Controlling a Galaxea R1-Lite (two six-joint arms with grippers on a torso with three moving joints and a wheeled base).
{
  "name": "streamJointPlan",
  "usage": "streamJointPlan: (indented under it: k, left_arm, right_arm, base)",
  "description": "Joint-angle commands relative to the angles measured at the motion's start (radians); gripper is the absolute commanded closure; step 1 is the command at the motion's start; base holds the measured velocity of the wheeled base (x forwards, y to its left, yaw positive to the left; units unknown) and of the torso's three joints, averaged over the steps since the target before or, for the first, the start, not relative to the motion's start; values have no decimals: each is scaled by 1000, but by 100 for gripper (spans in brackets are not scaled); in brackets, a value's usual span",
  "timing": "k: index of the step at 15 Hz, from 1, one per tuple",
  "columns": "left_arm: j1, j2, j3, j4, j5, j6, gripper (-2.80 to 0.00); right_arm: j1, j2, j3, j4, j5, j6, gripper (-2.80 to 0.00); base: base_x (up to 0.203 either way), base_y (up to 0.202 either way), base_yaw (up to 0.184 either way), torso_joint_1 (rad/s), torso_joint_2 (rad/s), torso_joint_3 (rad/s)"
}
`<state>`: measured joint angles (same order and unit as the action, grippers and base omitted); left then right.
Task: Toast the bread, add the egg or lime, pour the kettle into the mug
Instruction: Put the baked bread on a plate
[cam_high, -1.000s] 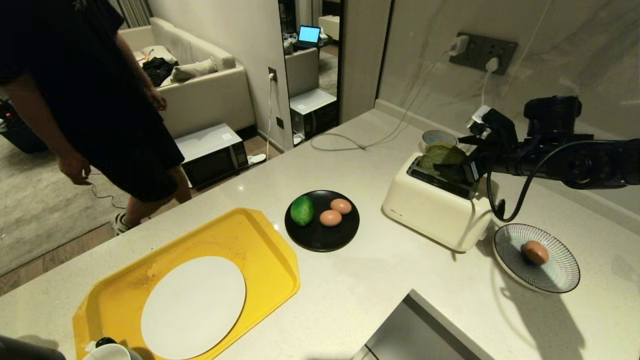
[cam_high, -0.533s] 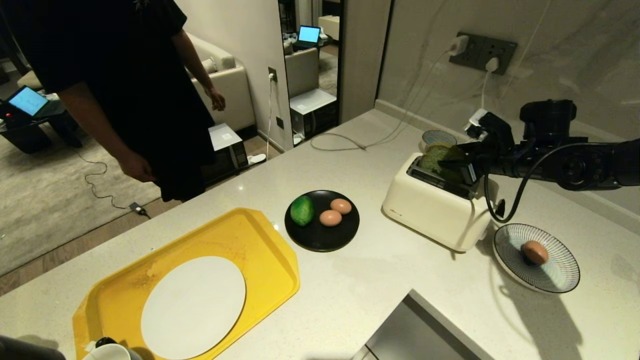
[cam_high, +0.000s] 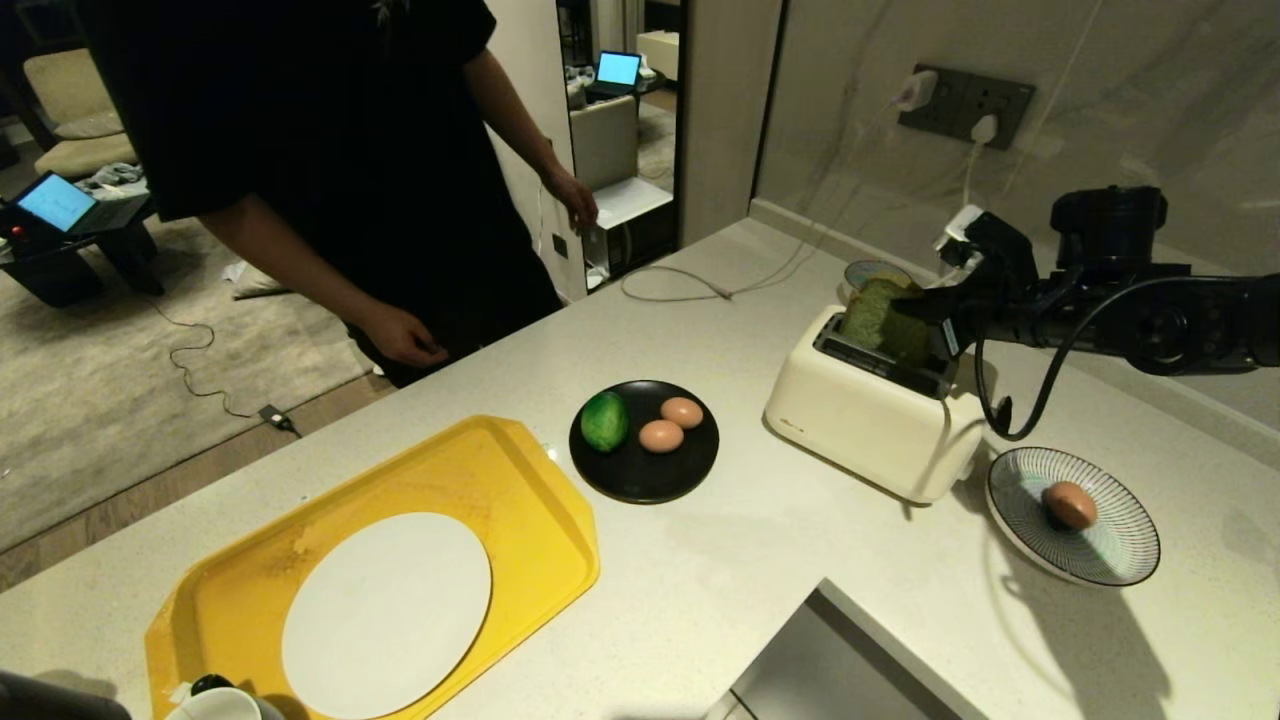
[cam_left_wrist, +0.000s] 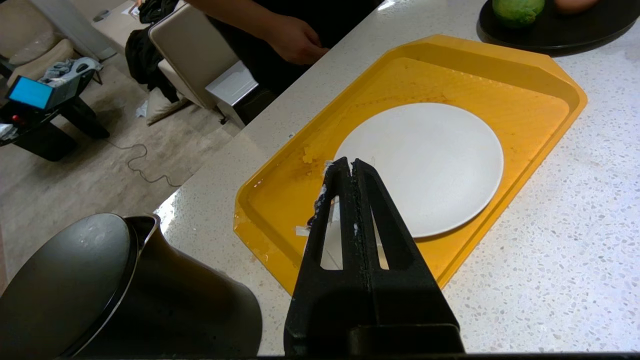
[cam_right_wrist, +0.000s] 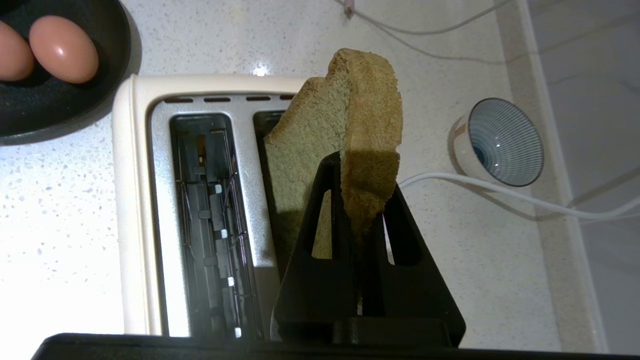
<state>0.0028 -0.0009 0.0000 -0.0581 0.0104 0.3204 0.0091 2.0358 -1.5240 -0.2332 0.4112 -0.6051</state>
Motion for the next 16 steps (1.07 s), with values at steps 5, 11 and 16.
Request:
streamJointPlan:
  k: [5,11,16]
  left_arm:
    - [0,-1,0,0,0,2,0]
    - [0,-1,0,0,0,2,0]
    - [0,-1,0,0,0,2,0]
  right_arm:
    - [2,-137,62,7,4,8,0]
    - [2,-288,71,157,4,11,0]
    - [-2,-403,58,265,2,34,0]
  base:
    - [0,0,0,0,0,0]
    - [0,0,0,0,0,0]
    - [0,0,0,0,0,0]
